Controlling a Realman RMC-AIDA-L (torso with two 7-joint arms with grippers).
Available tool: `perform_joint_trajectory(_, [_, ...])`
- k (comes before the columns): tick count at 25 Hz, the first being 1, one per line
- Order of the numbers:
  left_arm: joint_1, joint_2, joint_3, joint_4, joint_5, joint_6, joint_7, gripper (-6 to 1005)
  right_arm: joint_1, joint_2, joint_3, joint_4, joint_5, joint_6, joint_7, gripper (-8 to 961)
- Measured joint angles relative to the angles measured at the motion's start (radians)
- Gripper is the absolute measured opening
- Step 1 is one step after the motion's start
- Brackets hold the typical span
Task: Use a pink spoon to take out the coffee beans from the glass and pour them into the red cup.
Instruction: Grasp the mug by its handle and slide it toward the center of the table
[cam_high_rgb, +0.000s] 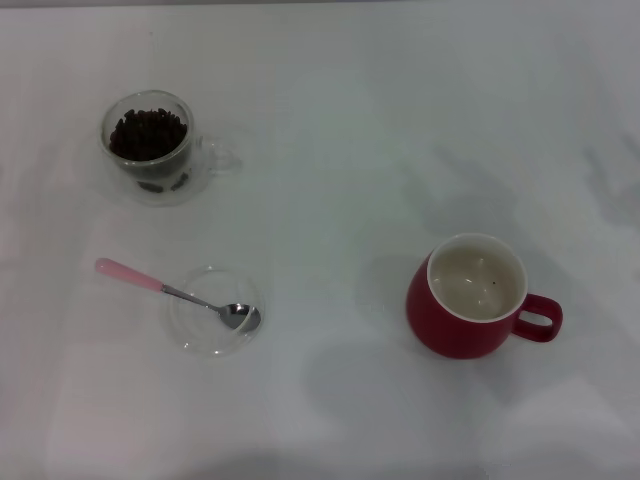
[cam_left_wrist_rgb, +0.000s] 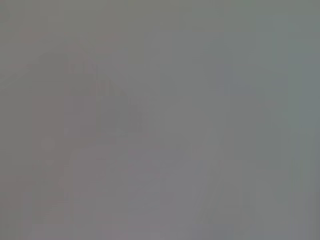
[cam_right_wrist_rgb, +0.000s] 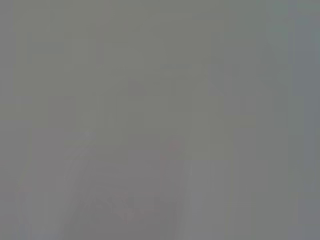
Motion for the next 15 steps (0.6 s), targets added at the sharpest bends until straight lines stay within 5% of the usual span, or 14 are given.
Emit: perform_joint_trajectory(15, [0.002, -0.002, -0.003, -0.016, -0.005, 0.005, 0.002, 609, -0.002, -0.003, 0.008, 0.000, 0.003, 0.000, 0.002, 539])
